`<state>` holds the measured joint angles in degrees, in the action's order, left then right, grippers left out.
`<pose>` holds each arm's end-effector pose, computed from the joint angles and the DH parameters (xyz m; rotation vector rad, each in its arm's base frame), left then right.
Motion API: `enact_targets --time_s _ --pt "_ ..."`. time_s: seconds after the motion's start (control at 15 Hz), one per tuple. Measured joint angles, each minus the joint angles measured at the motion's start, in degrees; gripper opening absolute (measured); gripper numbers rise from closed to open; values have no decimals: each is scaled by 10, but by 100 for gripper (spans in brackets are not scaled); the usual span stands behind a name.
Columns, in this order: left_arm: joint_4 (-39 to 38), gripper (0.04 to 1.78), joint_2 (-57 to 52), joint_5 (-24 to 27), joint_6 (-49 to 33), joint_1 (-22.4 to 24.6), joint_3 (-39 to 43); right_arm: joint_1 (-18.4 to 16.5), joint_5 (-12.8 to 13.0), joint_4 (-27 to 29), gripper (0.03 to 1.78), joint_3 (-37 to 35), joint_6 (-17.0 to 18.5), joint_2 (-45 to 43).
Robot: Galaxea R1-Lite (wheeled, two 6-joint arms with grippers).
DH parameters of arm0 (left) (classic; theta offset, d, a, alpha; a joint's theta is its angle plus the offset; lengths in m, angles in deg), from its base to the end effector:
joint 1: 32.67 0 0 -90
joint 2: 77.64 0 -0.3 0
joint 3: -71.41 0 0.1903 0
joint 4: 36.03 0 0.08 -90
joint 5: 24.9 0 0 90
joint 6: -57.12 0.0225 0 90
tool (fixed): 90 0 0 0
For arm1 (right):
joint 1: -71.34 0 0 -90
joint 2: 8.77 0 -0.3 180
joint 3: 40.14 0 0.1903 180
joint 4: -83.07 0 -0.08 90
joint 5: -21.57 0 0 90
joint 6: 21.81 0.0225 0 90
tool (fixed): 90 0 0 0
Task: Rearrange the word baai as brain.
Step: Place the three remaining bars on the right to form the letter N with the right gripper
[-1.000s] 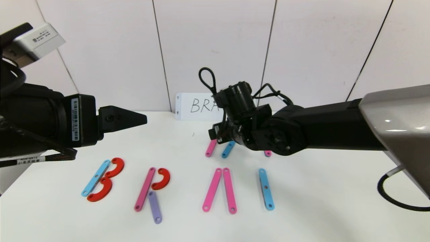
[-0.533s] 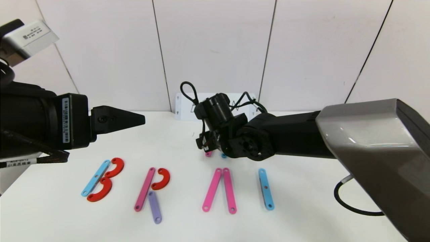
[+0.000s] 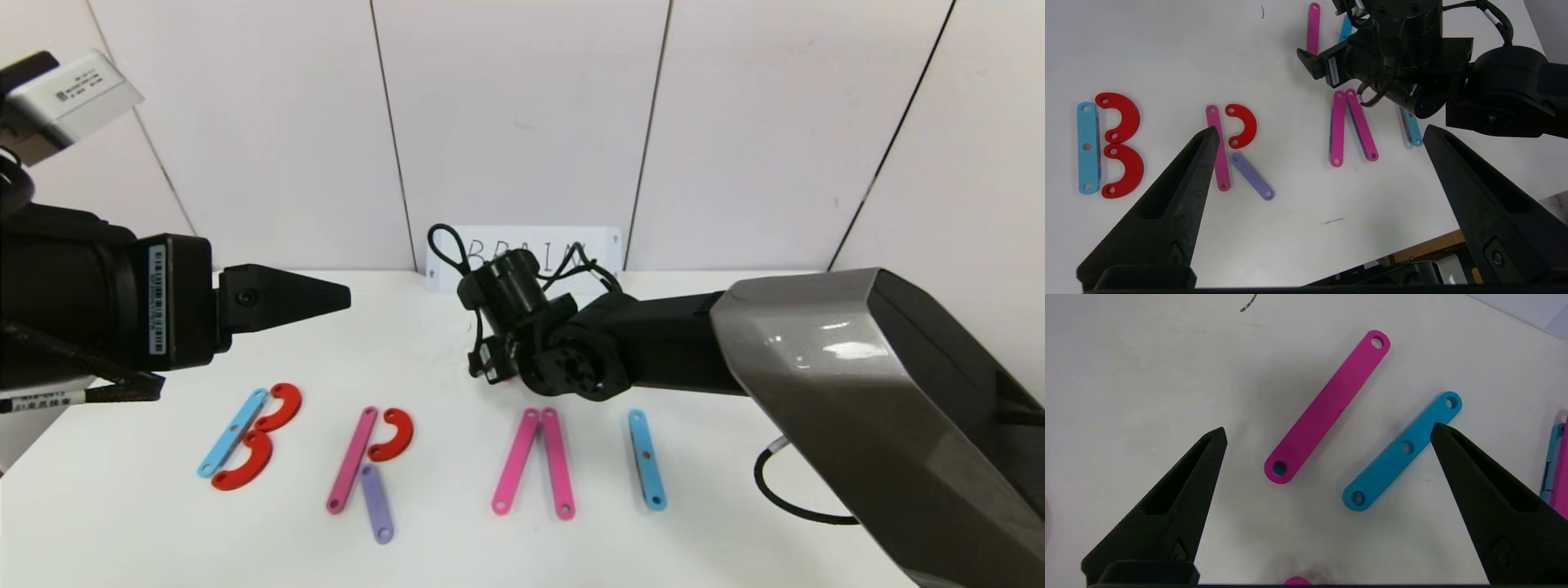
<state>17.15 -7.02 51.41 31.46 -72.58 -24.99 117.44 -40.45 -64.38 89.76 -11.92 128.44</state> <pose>0.1279 -0.1000 0.3189 -0.2159 0.5194 -0.3420 0.3443 0.3426 0.1156 -0.2540 0.5788 0.2529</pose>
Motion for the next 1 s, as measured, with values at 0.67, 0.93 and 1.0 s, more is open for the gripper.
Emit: enact_targets --time_s 0.67,0.93,1.0 --pt "-2 174 10 45 53 94 6 -8 0 -1 174 15 1 24" --pt "-6 174 13 122 118 175 20 -14 0 0 174 27 0 32" --pt "-6 174 15 129 122 184 22 -14 0 0 174 33 0 36"
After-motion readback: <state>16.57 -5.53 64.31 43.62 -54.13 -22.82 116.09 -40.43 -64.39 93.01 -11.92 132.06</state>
